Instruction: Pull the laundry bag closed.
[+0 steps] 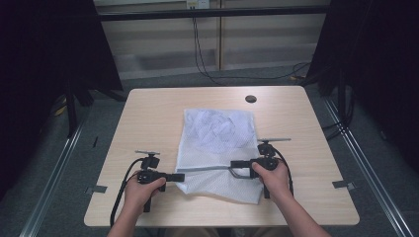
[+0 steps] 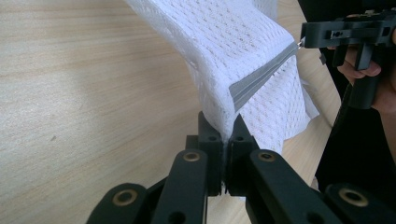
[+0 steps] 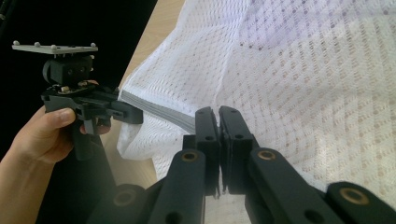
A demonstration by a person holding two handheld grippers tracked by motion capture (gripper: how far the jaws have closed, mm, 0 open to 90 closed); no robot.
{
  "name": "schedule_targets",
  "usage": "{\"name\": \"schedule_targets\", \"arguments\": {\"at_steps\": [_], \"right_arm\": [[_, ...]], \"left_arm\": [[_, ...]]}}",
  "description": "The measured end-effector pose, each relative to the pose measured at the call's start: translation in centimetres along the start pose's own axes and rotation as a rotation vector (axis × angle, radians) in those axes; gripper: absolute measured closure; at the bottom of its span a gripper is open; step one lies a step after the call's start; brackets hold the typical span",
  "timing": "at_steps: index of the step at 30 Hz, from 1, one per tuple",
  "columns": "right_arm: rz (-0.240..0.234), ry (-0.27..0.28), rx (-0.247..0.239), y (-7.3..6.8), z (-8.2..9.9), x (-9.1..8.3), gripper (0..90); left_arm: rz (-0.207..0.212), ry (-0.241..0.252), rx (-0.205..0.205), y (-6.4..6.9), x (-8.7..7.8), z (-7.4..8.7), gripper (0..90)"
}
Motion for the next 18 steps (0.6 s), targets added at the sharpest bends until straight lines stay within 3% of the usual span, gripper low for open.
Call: {"name": "schedule_targets", "arguments": {"at_steps": [18], "right_arm": [[0.013,0.013,0.012,0.45,-0.25,-0.63,87.6]], "left_arm": [[-0.017,0.001,0.000,0.15,0.05,0.00,88.1]]}}
Point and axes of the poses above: each handheld gripper's, and its own axes: x roughly forward along the jaws, z roughly out of its underside, y roughly to its right, the point moved 3 cm from there along x, roughly forward along the jaws, and after that the axes turned 1 degree about z, right-handed, at the moved point
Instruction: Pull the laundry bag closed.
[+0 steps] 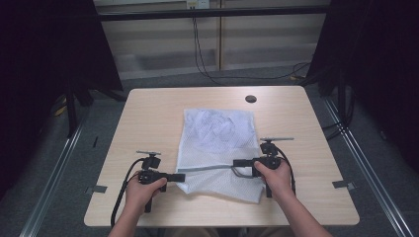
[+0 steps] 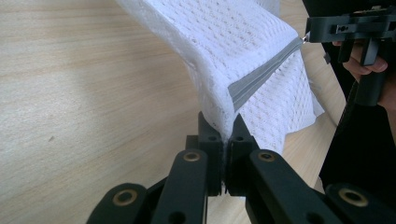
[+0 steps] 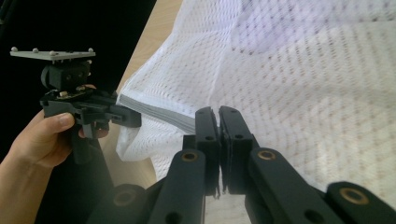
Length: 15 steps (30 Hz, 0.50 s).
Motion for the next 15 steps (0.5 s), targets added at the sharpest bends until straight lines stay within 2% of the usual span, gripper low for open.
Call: {"name": "schedule_targets", "arguments": {"at_steps": [2,4,15], "right_arm": [[-0.005,0.002,0.004,0.13,-0.02,-0.15,87.6],[-0.004,0.003,0.004,0.14,-0.02,-0.16,87.6],[0.000,0.000,0.001,0.22,-0.03,-0.17,87.6]], "left_arm": [[0.006,0.003,-0.011,0.11,0.00,0.02,88.1],[-0.001,-0.001,0.001,0.02,-0.01,0.01,88.1],[-0.003,-0.002,0.002,0.02,0.09,0.02,88.1]]}}
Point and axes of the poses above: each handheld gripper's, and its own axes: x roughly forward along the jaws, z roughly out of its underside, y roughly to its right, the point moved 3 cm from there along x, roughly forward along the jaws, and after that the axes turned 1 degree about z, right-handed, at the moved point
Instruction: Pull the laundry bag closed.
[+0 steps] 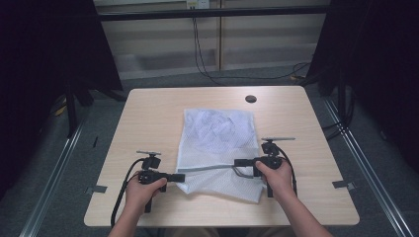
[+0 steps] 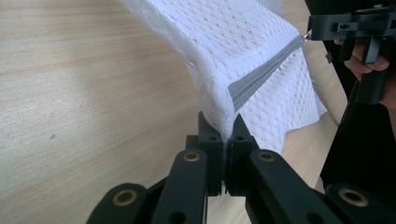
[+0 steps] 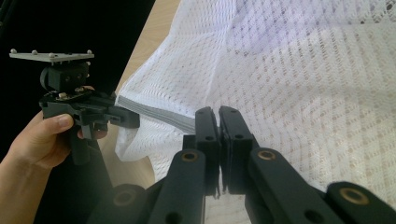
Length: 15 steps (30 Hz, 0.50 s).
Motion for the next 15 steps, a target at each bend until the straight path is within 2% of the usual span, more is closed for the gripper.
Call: {"name": "schedule_targets", "arguments": {"at_steps": [6,7,9,10,15], "right_arm": [[0.006,-0.007,-0.003,0.01,-0.02,-0.10,87.6],[0.015,-0.003,-0.009,0.11,-0.04,-0.15,87.6],[0.007,-0.002,-0.006,0.18,-0.08,-0.19,87.6],[0.009,-0.001,-0.008,0.20,-0.08,-0.18,87.6],[0.012,-0.003,-0.005,0.19,-0.11,-0.13,87.6]], "left_arm": [[0.000,0.002,-0.011,0.07,-0.15,-0.02,88.1],[-0.004,0.001,0.001,-0.04,-0.21,-0.05,88.1],[-0.002,0.002,-0.001,-0.01,-0.19,-0.07,88.1],[0.005,0.003,-0.020,0.13,-0.13,-0.04,88.1],[-0.001,0.003,-0.006,0.06,-0.13,-0.02,88.1]]}}
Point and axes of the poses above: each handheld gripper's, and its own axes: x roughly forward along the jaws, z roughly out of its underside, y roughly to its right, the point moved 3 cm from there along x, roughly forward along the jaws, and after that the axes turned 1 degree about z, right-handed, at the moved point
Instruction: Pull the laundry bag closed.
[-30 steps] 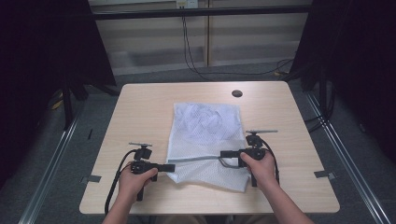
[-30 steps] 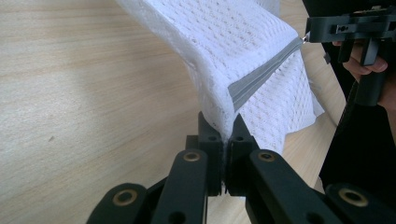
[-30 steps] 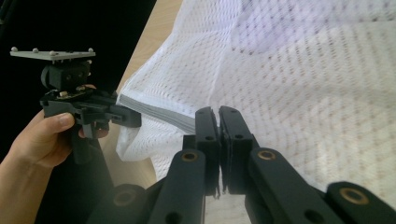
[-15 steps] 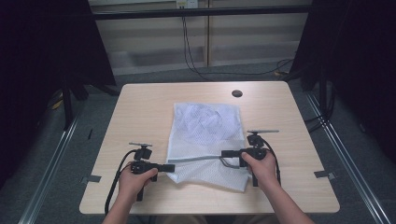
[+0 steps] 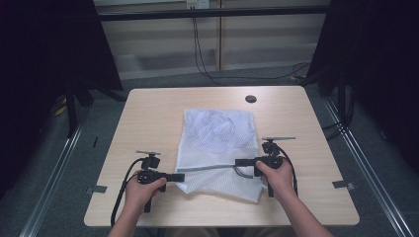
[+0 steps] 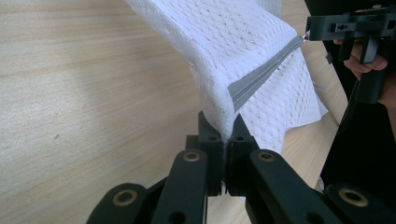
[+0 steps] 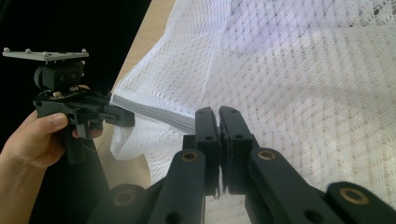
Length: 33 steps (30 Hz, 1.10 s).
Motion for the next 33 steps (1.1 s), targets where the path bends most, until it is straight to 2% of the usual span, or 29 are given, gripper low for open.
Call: {"name": "schedule_targets", "arguments": {"at_steps": [5,6,8,15,22,24,33], "right_arm": [[0.005,0.000,-0.005,0.06,-0.04,0.06,87.6],[0.006,-0.003,0.000,0.03,-0.05,0.04,87.6],[0.002,-0.002,0.000,-0.03,-0.08,0.04,87.6],[0.002,-0.001,-0.005,-0.01,-0.02,0.02,87.6],[0.003,0.002,-0.004,0.02,-0.02,-0.22,87.6],[0.017,0.007,-0.001,0.20,-0.04,-0.36,87.6],[0.016,0.014,0.004,0.46,0.00,-0.72,87.6]], "left_arm": [[-0.002,0.001,0.004,-0.05,0.07,0.04,88.1],[0.003,0.000,-0.005,0.01,0.04,0.04,88.1],[-0.001,0.002,0.013,-0.15,-0.11,-0.03,88.1],[0.004,0.004,-0.004,0.00,0.03,0.03,88.1],[0.000,-0.006,0.003,-0.08,0.10,0.05,88.1],[-0.007,-0.008,0.001,-0.16,-0.05,0.07,88.1],[0.001,-0.001,0.011,-0.12,-0.08,0.04,88.1]]}}
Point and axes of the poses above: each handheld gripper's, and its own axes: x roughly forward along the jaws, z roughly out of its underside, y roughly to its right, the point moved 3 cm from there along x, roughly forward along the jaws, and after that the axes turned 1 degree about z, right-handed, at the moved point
